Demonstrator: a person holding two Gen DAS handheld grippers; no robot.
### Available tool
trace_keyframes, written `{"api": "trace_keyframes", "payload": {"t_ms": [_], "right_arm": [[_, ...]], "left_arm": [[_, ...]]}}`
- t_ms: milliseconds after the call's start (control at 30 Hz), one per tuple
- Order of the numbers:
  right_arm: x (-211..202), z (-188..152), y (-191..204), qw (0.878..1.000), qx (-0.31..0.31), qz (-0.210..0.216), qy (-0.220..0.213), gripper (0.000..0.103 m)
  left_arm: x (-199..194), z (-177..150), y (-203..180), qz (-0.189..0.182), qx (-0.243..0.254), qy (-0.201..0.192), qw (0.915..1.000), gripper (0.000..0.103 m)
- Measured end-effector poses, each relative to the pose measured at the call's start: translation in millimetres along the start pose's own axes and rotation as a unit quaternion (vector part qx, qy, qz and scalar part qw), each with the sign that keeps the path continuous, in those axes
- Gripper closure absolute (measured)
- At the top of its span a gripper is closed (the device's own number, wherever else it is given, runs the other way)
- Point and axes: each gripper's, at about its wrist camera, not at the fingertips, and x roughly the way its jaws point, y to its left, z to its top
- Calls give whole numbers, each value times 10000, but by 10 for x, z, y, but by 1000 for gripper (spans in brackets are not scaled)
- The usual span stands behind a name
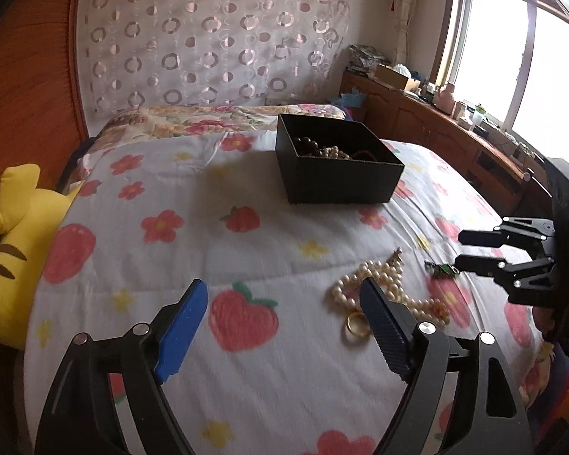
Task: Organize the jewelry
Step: 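Move both tools back over the gold ring and green pendant, then grasp the green pendant with the right tool while the left tool grasps the gold ring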
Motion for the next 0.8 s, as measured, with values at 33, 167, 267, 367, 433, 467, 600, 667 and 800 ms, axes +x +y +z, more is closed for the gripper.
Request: {"api": "trace_keyframes", "payload": {"t_ms": [33,167,267,367,433,467,600,667,800], "right_arm": [[19,-17,29,10000,-6,38,57,60],[93,-66,132,9997,-101,45,215,60],[148,-72,127,9994,-122,-44,325,60],[150,-64,104,9994,-91,-50,321,60],[155,-66,117,9991,-179,-199,332,80],[149,-68,122,9988,-233,-268,322,83],[126,-92,97,9988,-268,-228,330,90],[110,-104,91,9987,-259,-314,310,90],[-2,-209,78,9984,-233,-461,247,90]], "left_arm": [[-17,-22,-6,10,-6,5,10000,24],[-50,-120,-21,10,-26,82,10000,24],[-56,-180,-66,-14,15,148,9999,24],[-53,-226,-122,-54,79,198,9998,24],[-46,-241,-151,-81,115,207,9997,24],[-43,-242,-168,-88,124,212,9997,24],[-3,-241,-214,-123,157,257,9995,24],[21,-244,-232,-122,180,289,9993,24],[42,-239,-288,-185,265,317,9990,24]]}}
